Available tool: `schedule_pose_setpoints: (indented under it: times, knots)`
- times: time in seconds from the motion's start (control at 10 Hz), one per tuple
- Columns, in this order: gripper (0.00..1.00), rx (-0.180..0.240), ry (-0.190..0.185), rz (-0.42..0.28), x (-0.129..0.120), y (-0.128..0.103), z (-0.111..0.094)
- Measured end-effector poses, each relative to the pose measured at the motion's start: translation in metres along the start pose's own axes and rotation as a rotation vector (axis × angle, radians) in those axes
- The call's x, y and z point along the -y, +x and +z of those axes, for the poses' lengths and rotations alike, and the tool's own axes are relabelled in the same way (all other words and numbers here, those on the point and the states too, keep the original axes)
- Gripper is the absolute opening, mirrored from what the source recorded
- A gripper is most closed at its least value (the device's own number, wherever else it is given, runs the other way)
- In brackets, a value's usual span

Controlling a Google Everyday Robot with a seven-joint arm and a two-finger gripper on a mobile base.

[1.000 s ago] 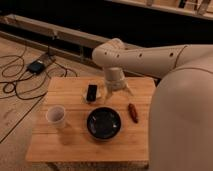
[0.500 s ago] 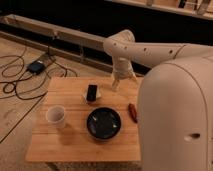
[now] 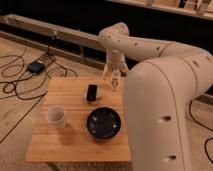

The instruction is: Move the arm in a circular motion

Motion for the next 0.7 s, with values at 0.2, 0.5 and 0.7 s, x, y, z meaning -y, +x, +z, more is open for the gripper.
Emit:
schedule_pose_setpoints:
  times: [0.2,0.5,0.7]
  knots:
    - [0.8,0.022,-0.018,-0.066,-0.036,-0.021,-0.003]
    - [0.8,0.034,-0.033,-0.203,-0.101,-0.04,-0.004]
    - [0.8,0.037,-0.06,-0.31,-0.153,-0.043,-0.004]
